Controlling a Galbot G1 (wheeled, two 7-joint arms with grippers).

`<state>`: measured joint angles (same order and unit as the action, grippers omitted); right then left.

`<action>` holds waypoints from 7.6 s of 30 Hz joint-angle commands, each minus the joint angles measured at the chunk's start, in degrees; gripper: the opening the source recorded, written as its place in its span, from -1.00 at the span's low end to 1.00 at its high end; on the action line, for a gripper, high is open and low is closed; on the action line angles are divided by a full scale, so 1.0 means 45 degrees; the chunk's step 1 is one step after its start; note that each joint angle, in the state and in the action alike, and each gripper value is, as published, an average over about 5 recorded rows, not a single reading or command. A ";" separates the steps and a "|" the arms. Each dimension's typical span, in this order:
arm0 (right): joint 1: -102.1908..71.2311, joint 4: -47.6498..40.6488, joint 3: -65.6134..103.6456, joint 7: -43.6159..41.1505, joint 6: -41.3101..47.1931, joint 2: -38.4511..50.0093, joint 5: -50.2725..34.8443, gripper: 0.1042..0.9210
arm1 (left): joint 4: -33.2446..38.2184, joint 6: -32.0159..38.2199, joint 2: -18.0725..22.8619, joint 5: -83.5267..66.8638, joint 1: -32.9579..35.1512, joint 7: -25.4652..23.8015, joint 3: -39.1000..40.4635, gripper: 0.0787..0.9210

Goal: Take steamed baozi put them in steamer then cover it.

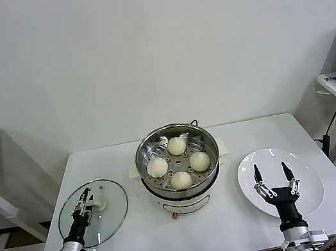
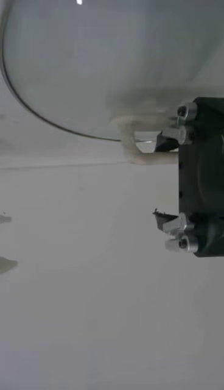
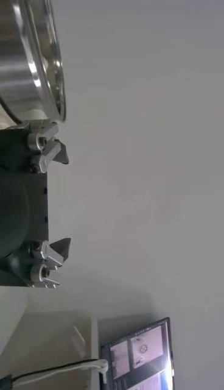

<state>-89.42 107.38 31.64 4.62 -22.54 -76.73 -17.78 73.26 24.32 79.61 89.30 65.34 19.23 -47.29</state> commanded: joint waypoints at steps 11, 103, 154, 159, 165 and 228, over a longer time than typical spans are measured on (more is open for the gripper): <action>0.0181 -0.0113 -0.0148 -0.0009 -0.0036 -0.0063 0.0038 0.76 | 0.1343 -0.0103 0.0015 0.0015 0.0311 0.0158 -0.0281 -0.68; 0.0047 0.0095 0.0305 0.0000 -0.0224 -0.0861 0.0750 0.76 | 0.5677 -1.2714 0.0923 -0.1044 -0.3696 -0.7443 1.2411 -0.74; 0.0384 -0.0430 0.0116 -0.0061 -0.0324 -0.0878 0.0910 0.76 | 0.6882 -1.2055 0.0225 -0.0970 -0.2506 -0.7107 1.2206 -0.51; 0.0504 -0.0569 0.0062 -0.0068 -0.0324 -0.0859 0.0900 0.76 | 0.8202 -1.2043 -0.0347 -0.1118 -0.1634 -0.7120 1.2145 -0.18; 0.0629 -0.0722 -0.0011 -0.0081 -0.0330 -0.0832 0.0885 0.76 | 1.0449 -1.2049 -0.1002 -0.1890 -0.0637 -0.6624 1.1595 0.23; 0.0074 0.2144 0.0299 0.0186 0.2518 -0.0504 0.1571 0.76 | 1.1125 -0.4879 0.0302 -1.7911 0.5902 -0.4931 0.2361 0.77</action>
<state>-89.06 116.50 33.06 5.32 -11.84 -79.09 -10.74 123.39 1.77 80.74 9.40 91.46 -2.92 -36.22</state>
